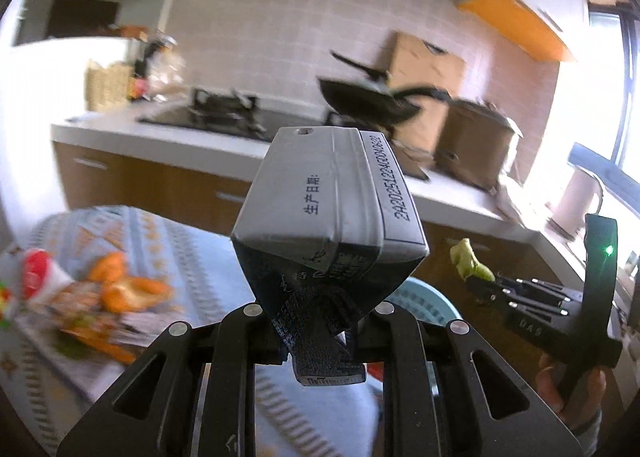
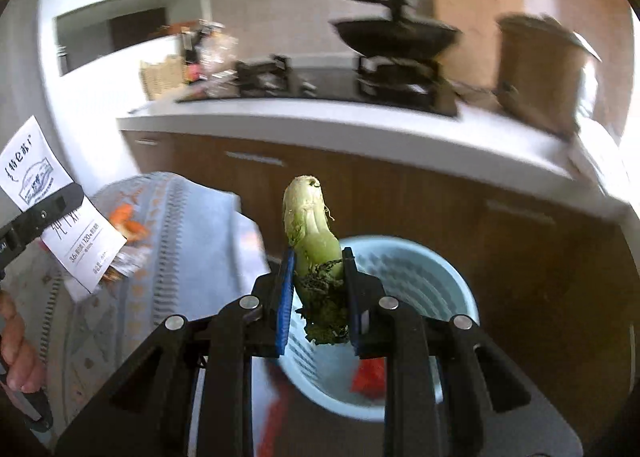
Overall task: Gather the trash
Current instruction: 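Carry carton and vegetable over the blue basket and open both tools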
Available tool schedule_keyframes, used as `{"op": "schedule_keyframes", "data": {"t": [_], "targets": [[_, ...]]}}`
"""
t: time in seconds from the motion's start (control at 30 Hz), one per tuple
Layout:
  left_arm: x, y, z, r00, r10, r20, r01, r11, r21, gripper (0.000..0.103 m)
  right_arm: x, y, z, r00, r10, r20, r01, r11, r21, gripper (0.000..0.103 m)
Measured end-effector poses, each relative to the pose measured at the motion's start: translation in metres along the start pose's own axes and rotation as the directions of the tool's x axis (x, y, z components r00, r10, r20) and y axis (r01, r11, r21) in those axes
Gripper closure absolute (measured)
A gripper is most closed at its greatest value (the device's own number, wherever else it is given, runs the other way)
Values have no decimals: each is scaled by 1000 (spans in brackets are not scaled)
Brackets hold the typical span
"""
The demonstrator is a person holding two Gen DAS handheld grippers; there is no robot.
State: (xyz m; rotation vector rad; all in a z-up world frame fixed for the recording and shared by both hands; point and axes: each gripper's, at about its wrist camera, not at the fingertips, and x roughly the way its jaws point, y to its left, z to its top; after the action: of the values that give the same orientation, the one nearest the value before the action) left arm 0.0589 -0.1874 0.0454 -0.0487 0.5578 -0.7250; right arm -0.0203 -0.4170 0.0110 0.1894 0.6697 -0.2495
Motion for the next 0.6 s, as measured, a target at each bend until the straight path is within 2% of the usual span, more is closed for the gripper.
{"op": "schedule_keyframes", "data": {"t": [0.27,0.37,0.43,0.47,0.5,0.57,0.6], "targets": [[73,-41,-25,985,-64,-161,73,996,50,85,36,-53,-47,988,-42,-147,62,989,133,83],[98,-52,-36,967,-104,-233,118,992,46,85,51,-61,-59,978,-57,-200,89,984,155,82],[117,-58,-44,943,-155,-294,168,986,19,84,63,-67,-67,969,-61,-238,102,981,166,81],[122,-59,-48,938,-158,-309,169,986,10,81,68,-68,-69,966,-63,-252,108,980,168,81],[128,-61,-52,934,-155,-322,167,986,12,69,72,-70,-72,962,-66,-264,114,978,173,81],[134,-63,-57,933,-139,-332,154,988,21,51,79,-76,-76,957,-60,-283,118,975,191,78],[135,-62,-59,934,-132,-332,147,989,22,48,80,-78,-77,956,-60,-286,120,973,199,72]]}}
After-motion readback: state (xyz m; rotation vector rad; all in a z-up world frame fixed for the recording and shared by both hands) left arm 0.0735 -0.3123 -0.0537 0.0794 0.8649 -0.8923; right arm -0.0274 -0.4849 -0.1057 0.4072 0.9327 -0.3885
